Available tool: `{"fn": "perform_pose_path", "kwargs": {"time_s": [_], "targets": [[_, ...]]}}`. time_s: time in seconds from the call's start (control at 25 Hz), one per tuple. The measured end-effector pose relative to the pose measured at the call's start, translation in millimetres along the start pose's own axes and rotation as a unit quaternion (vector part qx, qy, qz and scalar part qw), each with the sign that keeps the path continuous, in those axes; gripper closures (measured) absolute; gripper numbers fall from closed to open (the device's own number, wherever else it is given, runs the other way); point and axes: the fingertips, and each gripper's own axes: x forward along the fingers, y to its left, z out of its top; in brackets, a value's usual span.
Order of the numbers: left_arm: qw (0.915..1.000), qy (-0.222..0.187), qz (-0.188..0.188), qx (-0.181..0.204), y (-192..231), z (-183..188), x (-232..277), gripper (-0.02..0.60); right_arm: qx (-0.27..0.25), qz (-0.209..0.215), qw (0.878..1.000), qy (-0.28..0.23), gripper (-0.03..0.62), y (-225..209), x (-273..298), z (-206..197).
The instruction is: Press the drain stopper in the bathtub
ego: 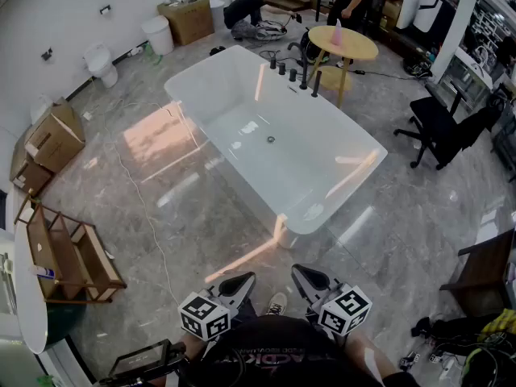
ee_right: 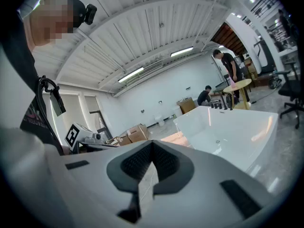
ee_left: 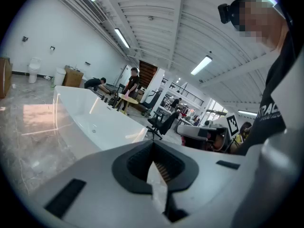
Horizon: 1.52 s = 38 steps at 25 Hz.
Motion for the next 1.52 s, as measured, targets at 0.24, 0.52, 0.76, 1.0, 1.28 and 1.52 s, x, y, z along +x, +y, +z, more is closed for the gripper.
{"fn": "perform_pose_path", "kwargs": {"time_s": [0.24,0.52,0.76,1.0,1.28,1.52], "targets": [[1.0000,-0.003,0.003,0.000,3.1,0.0,-1.4,0.578,-0.001,0.002,1.000,0.000,0.580,0.2,3.1,-1.1],[1.0000,-0.004,0.003,0.000,4.3,-0.5,-3.1,0.578,-0.003,0.004,1.000,-0.002,0.580,3.0,4.8,-0.5],[1.0000,-0.003,0.001,0.000,3.1,-2.2,-2.5,0.578,0.001,0.013,1.000,-0.017,0.579,5.6,2.7,2.4],[0.9999,-0.005,0.009,0.003,8.3,3.3,-4.8,0.578,0.006,0.023,1.000,-0.021,0.580,7.0,6.4,5.4],[0.9997,0.001,0.023,0.005,14.3,8.4,-9.1,0.578,0.006,0.026,0.999,-0.028,0.580,4.4,12.3,12.8],[0.9994,0.001,0.034,0.004,20.4,12.4,-14.2,0.578,0.012,0.029,0.999,-0.030,0.580,2.1,18.7,16.1]]}}
